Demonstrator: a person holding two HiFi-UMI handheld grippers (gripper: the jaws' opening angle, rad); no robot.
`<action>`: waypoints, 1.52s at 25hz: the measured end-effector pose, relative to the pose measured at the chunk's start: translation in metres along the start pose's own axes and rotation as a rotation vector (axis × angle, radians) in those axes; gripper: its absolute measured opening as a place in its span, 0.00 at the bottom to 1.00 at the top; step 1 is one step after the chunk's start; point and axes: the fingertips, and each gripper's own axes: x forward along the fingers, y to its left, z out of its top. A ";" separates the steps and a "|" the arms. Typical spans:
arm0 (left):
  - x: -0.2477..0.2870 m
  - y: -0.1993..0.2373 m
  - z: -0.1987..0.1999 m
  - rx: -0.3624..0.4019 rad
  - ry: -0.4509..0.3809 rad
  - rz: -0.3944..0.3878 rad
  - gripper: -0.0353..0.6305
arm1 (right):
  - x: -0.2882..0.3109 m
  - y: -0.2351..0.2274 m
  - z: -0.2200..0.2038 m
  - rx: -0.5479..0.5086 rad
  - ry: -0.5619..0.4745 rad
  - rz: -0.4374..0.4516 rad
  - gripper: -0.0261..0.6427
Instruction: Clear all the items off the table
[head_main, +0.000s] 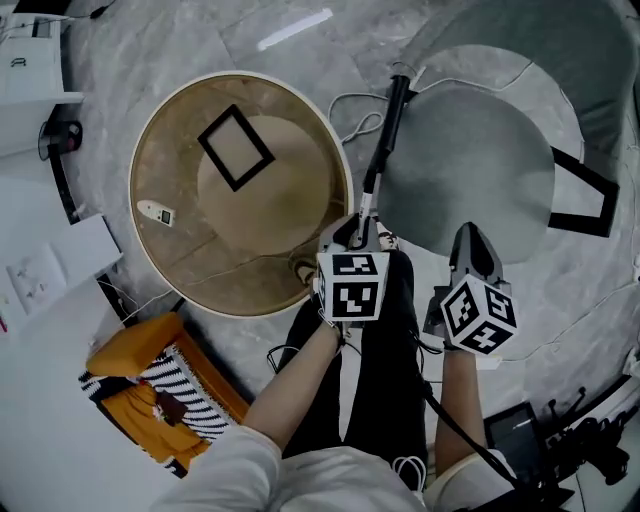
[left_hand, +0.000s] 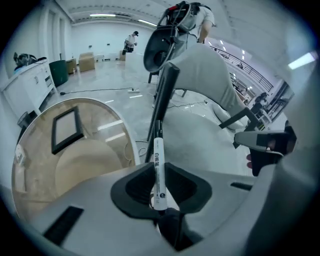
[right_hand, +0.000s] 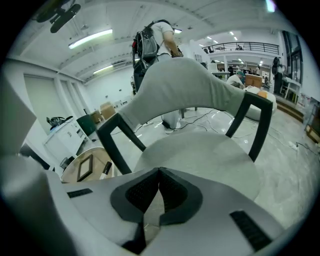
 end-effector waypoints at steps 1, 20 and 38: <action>0.007 -0.011 0.004 0.011 0.006 -0.006 0.16 | 0.001 -0.010 0.002 0.007 0.000 -0.005 0.07; 0.124 -0.093 0.041 0.089 0.069 0.018 0.16 | 0.039 -0.118 0.015 0.082 0.031 -0.040 0.08; 0.081 -0.074 0.028 -0.026 0.027 -0.097 0.26 | 0.037 -0.079 0.012 0.019 0.058 0.004 0.07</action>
